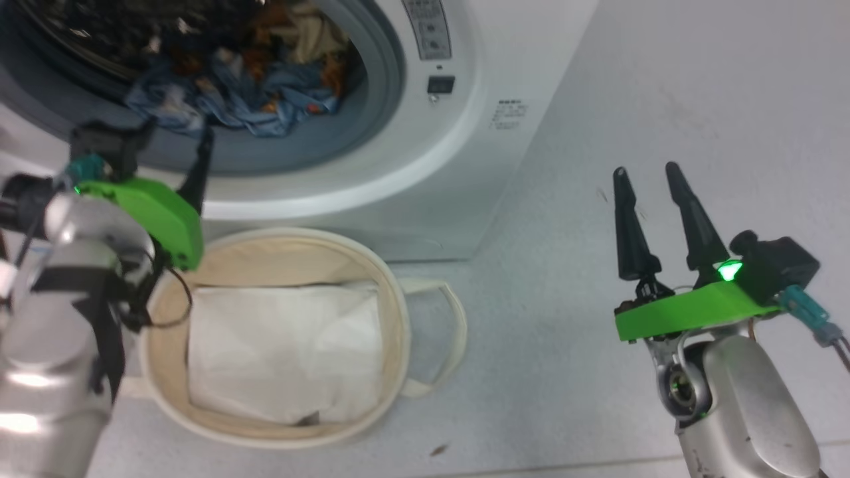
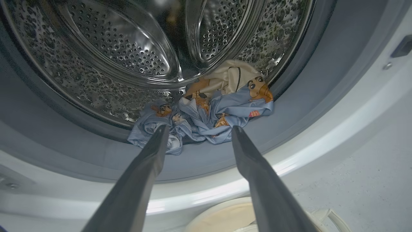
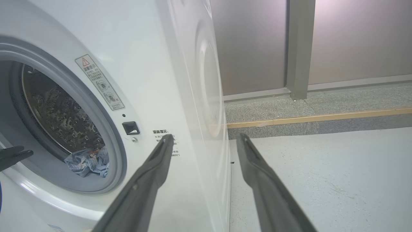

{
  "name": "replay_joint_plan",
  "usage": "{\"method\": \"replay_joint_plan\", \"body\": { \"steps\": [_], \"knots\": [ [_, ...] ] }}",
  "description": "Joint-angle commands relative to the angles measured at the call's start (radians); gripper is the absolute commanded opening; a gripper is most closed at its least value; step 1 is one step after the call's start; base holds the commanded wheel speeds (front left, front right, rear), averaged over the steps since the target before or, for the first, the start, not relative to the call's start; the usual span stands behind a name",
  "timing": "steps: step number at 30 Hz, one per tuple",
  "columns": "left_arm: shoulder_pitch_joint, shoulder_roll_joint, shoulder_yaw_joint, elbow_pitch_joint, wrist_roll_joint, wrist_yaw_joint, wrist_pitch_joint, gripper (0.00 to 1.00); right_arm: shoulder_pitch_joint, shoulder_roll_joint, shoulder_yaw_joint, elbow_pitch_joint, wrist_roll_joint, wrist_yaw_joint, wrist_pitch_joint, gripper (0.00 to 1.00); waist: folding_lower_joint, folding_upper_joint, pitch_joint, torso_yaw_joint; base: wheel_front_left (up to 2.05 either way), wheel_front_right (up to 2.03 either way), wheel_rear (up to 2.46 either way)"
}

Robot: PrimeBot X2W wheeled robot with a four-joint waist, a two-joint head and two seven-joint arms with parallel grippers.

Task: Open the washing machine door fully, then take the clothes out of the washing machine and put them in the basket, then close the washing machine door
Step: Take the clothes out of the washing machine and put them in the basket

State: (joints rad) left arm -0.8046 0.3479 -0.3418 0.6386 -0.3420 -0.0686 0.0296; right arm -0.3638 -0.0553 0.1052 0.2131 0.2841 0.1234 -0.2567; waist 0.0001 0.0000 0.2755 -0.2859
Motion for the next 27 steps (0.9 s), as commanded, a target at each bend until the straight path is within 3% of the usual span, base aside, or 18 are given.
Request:
{"method": "replay_joint_plan", "body": {
  "steps": [1, 14, 20, 27],
  "knots": [
    [-0.091, 0.053, 0.022, 0.021, 0.022, 0.010, 0.014, 1.00, -0.032, 0.005, 0.006, -0.048, 0.012, 0.007, -0.005, 1.00, 0.0000, 0.0000, 0.074, -0.039, 0.00, 0.00, 0.00],
    [-0.422, 0.072, -0.030, 0.296, 0.125, 0.076, 0.043, 1.00, -0.068, 0.005, -0.019, -0.106, 0.039, 0.007, -0.005, 1.00, 0.0000, 0.0000, 0.213, -0.076, 0.00, 0.00, 0.00],
    [-0.527, 0.077, -0.060, 0.413, 0.151, 0.063, 0.067, 1.00, -0.077, 0.005, -0.023, -0.124, 0.051, 0.007, -0.005, 1.00, 0.0000, 0.0000, 0.269, -0.084, 0.00, 0.00, 0.00],
    [-0.616, 0.058, -0.087, 0.516, 0.177, 0.115, 0.094, 1.00, -0.080, 0.005, -0.027, -0.132, 0.058, 0.007, -0.005, 1.00, 0.0000, 0.0000, 0.306, -0.088, 0.00, 0.00, 0.00]
  ]
}}
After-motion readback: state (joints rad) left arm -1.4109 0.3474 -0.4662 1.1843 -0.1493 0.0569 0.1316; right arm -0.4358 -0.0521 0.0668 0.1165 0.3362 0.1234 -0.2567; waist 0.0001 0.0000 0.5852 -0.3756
